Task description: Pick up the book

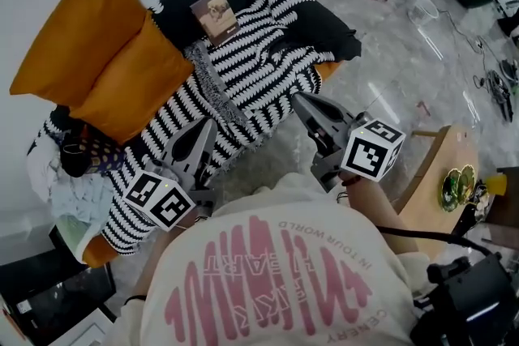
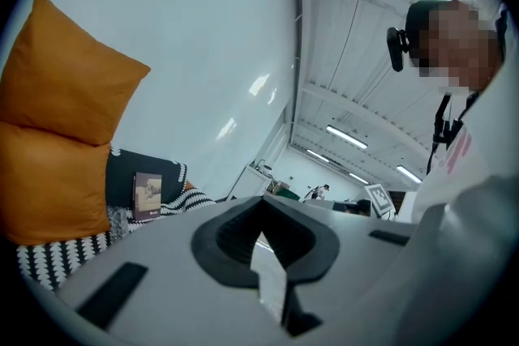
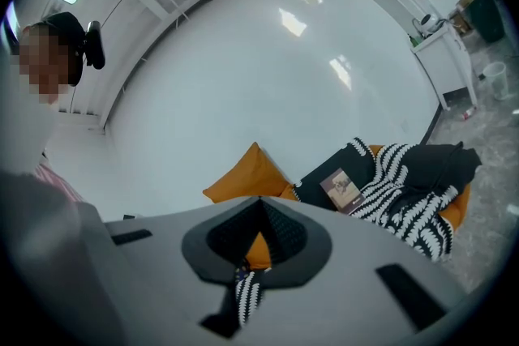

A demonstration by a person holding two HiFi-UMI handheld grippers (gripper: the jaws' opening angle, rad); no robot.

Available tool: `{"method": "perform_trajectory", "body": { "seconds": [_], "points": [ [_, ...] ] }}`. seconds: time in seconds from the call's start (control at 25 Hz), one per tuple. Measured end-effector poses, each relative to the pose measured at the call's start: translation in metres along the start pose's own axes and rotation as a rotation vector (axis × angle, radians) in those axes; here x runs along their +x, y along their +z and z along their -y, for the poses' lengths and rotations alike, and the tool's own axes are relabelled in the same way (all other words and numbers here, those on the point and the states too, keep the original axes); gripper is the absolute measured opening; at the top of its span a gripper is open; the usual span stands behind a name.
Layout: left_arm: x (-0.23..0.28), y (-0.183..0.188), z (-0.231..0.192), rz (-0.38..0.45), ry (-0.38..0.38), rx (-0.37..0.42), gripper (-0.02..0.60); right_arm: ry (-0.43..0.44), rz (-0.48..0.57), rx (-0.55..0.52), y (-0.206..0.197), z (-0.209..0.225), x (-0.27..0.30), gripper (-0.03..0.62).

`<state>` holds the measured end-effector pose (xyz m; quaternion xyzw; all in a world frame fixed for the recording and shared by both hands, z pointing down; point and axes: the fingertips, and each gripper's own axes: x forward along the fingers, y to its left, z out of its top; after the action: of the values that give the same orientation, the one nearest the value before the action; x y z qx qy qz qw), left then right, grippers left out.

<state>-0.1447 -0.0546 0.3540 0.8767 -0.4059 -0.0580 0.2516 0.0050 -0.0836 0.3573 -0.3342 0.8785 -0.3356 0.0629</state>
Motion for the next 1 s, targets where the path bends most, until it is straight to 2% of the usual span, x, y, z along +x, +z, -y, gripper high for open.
{"method": "perform_trajectory", "body": {
  "seconds": [0.28,0.6,1.0],
  "points": [
    [-0.002,-0.002,0.002,0.006,-0.001,-0.002,0.006,-0.006,-0.020,0.005,-0.002,0.002,0.003,0.007],
    [0.019,0.003,-0.019,0.022,0.061,-0.016,0.006,0.031,-0.074,0.005,0.007,0.025,0.027,0.008],
    [0.072,0.012,-0.033,0.033,0.124,-0.019,0.006,0.085,-0.132,-0.016,0.046,0.070,0.051,0.007]
  ]
}}
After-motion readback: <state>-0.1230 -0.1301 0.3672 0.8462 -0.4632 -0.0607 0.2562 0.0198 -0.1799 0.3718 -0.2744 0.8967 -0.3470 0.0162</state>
